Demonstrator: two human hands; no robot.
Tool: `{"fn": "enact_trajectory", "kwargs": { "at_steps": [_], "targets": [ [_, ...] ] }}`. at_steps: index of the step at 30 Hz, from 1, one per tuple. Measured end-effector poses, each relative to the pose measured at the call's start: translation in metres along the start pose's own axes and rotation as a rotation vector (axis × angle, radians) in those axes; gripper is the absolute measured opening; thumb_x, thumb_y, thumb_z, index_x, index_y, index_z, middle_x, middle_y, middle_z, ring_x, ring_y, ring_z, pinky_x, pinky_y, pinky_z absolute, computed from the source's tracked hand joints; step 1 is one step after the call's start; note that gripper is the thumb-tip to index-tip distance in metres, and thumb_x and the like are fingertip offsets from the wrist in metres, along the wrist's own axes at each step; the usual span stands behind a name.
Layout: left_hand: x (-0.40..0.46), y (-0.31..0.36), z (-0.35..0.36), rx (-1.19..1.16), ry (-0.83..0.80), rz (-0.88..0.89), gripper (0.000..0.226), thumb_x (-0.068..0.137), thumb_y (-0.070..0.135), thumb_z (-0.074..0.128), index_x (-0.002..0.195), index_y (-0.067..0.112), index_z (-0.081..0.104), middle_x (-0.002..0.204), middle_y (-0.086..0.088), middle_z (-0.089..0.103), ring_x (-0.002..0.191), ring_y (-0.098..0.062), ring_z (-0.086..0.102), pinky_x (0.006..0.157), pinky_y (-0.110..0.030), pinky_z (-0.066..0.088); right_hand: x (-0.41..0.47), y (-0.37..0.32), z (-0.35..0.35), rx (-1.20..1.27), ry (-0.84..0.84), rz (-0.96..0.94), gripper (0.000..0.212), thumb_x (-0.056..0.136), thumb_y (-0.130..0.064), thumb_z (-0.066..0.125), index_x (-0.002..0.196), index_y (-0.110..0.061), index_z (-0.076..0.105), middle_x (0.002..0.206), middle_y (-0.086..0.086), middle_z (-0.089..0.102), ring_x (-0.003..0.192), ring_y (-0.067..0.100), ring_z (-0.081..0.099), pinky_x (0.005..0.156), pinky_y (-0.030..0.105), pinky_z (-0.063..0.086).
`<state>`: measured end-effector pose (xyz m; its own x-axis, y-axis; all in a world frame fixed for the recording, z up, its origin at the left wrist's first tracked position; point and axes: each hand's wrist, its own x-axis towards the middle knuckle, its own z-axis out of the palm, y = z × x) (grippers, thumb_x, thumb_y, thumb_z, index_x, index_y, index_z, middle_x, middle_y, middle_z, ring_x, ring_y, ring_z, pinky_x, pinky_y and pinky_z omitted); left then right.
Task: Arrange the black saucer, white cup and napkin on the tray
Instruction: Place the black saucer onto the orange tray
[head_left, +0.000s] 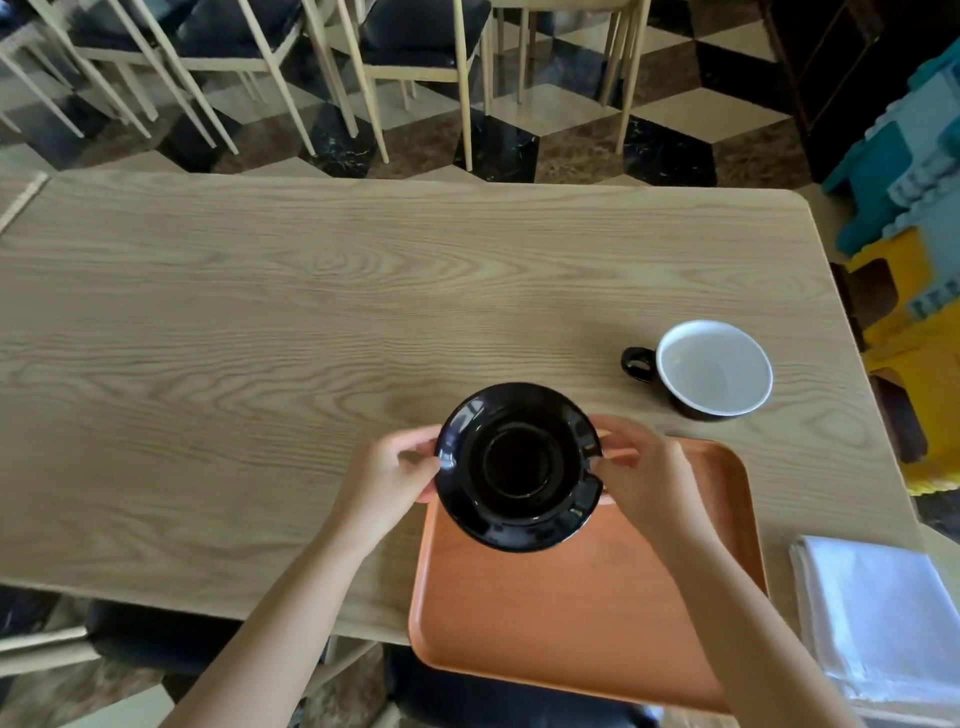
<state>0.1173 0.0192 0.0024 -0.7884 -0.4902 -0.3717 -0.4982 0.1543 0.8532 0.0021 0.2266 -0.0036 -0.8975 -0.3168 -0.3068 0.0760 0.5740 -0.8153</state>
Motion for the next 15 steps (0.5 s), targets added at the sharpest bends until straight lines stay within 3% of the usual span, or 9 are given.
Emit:
{"fn": "enact_trajectory", "kwargs": {
  "at_steps": [3, 5, 8, 11, 15],
  "targets": [
    [-0.008, -0.008, 0.0, 0.134, 0.017, 0.008, 0.042, 0.08, 0.0, 0.06, 0.103, 0.035, 0.067, 0.067, 0.026, 0.064, 0.059, -0.024, 0.066, 0.052, -0.025, 0.053, -0.01, 0.009, 0.005, 0.035, -0.026, 0.021, 0.044, 0.071, -0.002, 0.06, 0.102, -0.033, 0.068, 0.083, -0.003, 0.068, 0.071, 0.02, 0.066, 0.072, 0.042, 0.057],
    [-0.011, -0.011, 0.001, 0.231, 0.035, 0.033, 0.042, 0.08, 0.001, 0.061, 0.104, 0.034, 0.066, 0.068, 0.018, 0.065, 0.059, -0.027, 0.067, 0.055, -0.032, 0.054, -0.014, 0.014, 0.008, 0.076, -0.043, 0.024, 0.044, 0.072, -0.001, 0.058, 0.1, -0.033, 0.068, 0.085, 0.001, 0.069, 0.071, 0.025, 0.067, 0.071, 0.048, 0.058],
    [-0.013, -0.016, 0.005, 0.318, 0.076, 0.067, 0.036, 0.078, 0.004, 0.064, 0.106, 0.026, 0.068, 0.072, 0.013, 0.063, 0.052, -0.017, 0.06, 0.06, -0.038, 0.056, -0.017, 0.018, 0.014, 0.088, -0.037, 0.032, 0.053, 0.071, 0.003, 0.056, 0.093, -0.045, 0.065, 0.086, 0.0, 0.07, 0.072, 0.025, 0.068, 0.07, 0.048, 0.059],
    [-0.011, -0.019, 0.009, 0.369, 0.131, 0.096, 0.037, 0.074, 0.004, 0.068, 0.105, 0.024, 0.07, 0.071, 0.015, 0.06, 0.051, -0.004, 0.05, 0.06, -0.027, 0.045, -0.016, 0.022, 0.017, 0.098, -0.032, 0.04, 0.056, 0.072, 0.003, 0.056, 0.09, -0.051, 0.062, 0.085, -0.003, 0.07, 0.069, 0.019, 0.068, 0.069, 0.043, 0.06],
    [-0.009, -0.021, 0.011, 0.427, 0.15, 0.091, 0.038, 0.073, 0.005, 0.068, 0.107, 0.021, 0.069, 0.078, 0.007, 0.064, 0.054, -0.01, 0.053, 0.059, -0.022, 0.04, -0.016, 0.03, 0.02, 0.103, -0.047, 0.057, 0.05, 0.074, 0.003, 0.058, 0.104, -0.036, 0.066, 0.083, -0.006, 0.067, 0.069, 0.012, 0.066, 0.058, 0.025, 0.057]
  ]
}}
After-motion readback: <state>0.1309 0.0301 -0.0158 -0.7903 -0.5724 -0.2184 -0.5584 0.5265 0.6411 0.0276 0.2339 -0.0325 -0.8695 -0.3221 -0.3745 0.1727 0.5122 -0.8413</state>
